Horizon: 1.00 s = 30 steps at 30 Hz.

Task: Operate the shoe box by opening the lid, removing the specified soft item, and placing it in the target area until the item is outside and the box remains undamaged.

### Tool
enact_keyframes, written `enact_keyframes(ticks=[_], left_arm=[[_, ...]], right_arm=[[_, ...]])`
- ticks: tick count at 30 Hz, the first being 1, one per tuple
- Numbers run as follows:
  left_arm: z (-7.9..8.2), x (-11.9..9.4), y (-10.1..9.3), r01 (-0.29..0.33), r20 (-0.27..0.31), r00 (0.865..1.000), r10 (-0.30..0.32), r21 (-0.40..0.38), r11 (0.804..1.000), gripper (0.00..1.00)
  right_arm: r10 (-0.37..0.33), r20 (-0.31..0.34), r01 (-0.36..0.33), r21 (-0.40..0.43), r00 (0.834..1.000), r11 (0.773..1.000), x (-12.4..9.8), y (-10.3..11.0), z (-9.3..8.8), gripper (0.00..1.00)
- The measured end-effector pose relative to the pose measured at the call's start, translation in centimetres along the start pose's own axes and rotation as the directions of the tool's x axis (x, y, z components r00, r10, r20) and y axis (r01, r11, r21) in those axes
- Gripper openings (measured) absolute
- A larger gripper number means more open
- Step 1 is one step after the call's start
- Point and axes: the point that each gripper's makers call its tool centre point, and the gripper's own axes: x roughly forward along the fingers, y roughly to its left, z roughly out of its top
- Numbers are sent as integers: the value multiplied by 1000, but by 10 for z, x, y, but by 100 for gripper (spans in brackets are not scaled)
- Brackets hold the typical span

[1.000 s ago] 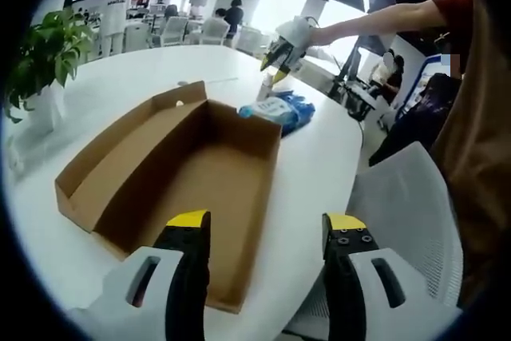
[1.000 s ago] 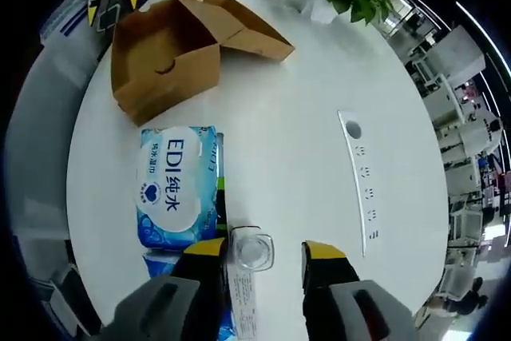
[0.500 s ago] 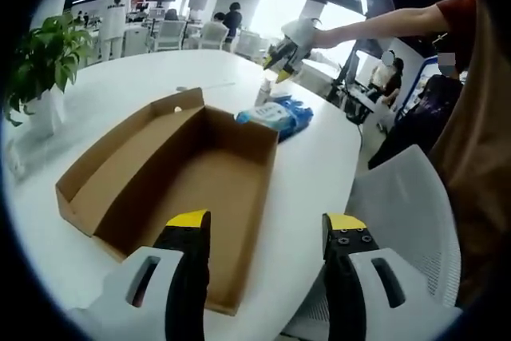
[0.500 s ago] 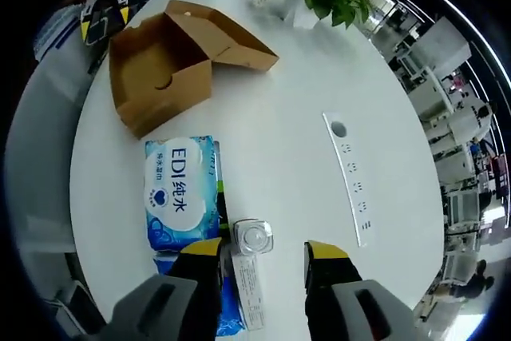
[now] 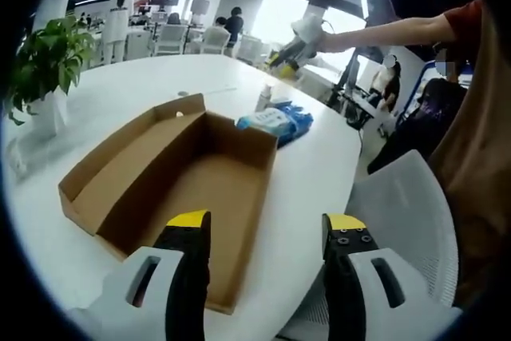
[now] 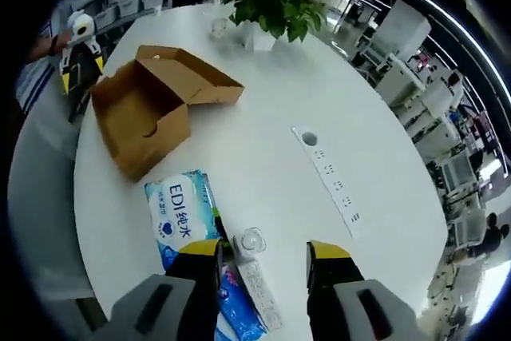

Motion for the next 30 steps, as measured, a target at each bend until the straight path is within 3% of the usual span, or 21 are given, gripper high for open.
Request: enact_keyframes(ticks=[6, 10, 15, 18, 22, 26, 30], left_arm=[[0, -2, -2, 1, 12, 1000, 0, -8, 1000, 55], [3, -3, -3, 2, 29, 1000, -2, -20, 1000, 55], [5, -3, -5, 3, 37, 999, -3, -19, 1000, 55], [7, -3, -6, 5, 40, 999, -4, -14, 1000, 55], [9, -4, -5, -2, 48, 999, 3, -16, 1000, 55], [11, -6, -4, -10, 62, 998, 12, -24, 1000, 55], [11, -7, -3, -17, 68, 998, 19, -26, 1000, 55]], right_arm=[[-40, 115, 20, 173, 993, 985, -16, -5, 10, 40], [-70, 175, 19, 276, 982, 961, -23, -4, 12, 41], [-109, 249, 13, 358, 962, 934, -31, 0, 20, 42], [-133, 314, -16, 431, 940, 902, -38, 3, 27, 41], [-157, 350, -29, 472, 924, 881, -41, 3, 27, 41], [-162, 359, -30, 474, 919, 880, -43, 9, 29, 43], [-156, 398, -63, 484, 904, 873, -48, 22, 36, 44]])
